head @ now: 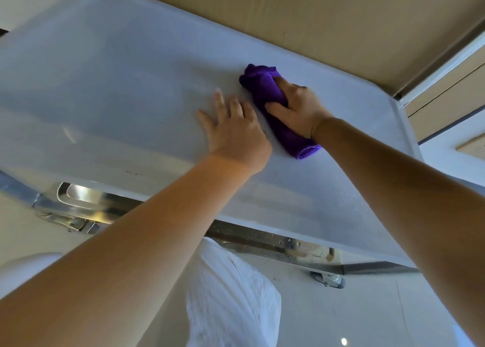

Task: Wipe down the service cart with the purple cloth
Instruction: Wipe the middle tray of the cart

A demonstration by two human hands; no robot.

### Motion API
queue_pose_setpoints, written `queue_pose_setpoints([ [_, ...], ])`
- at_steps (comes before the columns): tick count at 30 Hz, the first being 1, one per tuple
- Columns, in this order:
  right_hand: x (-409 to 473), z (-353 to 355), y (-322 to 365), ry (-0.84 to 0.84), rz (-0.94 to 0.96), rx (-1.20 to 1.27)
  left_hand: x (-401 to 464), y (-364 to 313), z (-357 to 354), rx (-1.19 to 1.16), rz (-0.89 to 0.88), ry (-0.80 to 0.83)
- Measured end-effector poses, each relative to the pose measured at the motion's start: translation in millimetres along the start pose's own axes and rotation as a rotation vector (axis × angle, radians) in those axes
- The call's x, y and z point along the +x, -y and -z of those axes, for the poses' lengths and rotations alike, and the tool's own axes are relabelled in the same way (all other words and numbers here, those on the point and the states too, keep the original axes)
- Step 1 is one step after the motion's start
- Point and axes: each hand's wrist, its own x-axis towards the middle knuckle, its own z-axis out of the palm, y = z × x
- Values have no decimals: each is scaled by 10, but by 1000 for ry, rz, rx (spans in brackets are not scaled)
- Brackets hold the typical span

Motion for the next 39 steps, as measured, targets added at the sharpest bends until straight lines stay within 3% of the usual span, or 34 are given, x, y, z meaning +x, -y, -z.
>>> queue_pose_setpoints([
  [3, 201, -3, -44, -43, -98, -11, 19, -18, -65, -3, -107, -25],
  [26, 779, -127, -302, -231, -759, 175, 99, 58, -100, 3, -94, -24],
  [32, 763, -133, -333, -429, -687, 101, 117, 48, -120, 7, -89, -22],
  [39, 674, -53, -336, -422, -678, 199, 139, 42, -148, 0, -89, -21],
])
